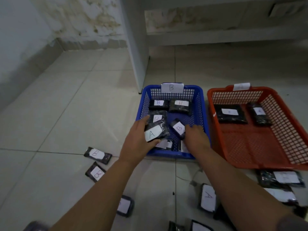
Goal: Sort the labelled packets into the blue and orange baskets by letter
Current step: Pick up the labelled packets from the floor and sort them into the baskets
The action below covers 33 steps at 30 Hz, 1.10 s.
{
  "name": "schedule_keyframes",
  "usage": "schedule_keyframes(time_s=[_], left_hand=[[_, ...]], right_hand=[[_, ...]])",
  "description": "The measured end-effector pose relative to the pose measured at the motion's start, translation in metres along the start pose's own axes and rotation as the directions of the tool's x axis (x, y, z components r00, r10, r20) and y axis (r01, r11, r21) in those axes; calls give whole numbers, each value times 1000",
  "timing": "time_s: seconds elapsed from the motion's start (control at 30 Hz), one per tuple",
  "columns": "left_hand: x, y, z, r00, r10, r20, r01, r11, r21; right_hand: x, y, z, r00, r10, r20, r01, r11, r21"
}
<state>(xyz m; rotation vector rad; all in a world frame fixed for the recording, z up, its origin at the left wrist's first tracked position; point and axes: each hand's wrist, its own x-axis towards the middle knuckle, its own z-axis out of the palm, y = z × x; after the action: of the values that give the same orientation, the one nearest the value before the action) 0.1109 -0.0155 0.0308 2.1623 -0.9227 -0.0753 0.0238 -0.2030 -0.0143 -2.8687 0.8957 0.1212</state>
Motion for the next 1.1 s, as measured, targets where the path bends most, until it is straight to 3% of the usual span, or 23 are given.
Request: schedule_keyframes(time_s=[0.1,0.2,0.27,0.33,0.43,0.53,0.7,0.8,0.93,1.1], left_hand=[[0,-4,3,1000,2,3,-2,1000,20],[0,0,4,1000,7,4,-7,1000,17],[3,6,7,1000,-8,6,8,1000,-6],[8,17,13,1000,-19,16,20,999,-36],[15,41,30,998,11,67,-6,997,-75],[18,76,52,990,71,124,-61,995,-82],[16,121,91,987,41,158,-3,973,-232],[11,131,114,951,13,309,7,998,-62],[-4,121,141,826,36,563,-119,987,112],[-12,115,152,837,31,547,-153,972,178]], right_hand=[[7,-1,0,996,5,87,-4,1000,-8],[9,4,-3,996,-19,90,-2,974,228],[3,12,-17,1000,-8,14,-1,842,539],[-8,24,-37,1000,-18,-4,15,668,744],[-25,43,-66,983,-172,71,25,501,865],[-40,63,-83,967,-201,155,-81,335,939],[-52,133,-98,994,-6,109,-102,309,945],[-52,187,-100,979,190,70,-128,317,940],[-52,233,-85,934,353,51,-167,309,936],[-53,245,-54,945,317,85,-221,425,878]])
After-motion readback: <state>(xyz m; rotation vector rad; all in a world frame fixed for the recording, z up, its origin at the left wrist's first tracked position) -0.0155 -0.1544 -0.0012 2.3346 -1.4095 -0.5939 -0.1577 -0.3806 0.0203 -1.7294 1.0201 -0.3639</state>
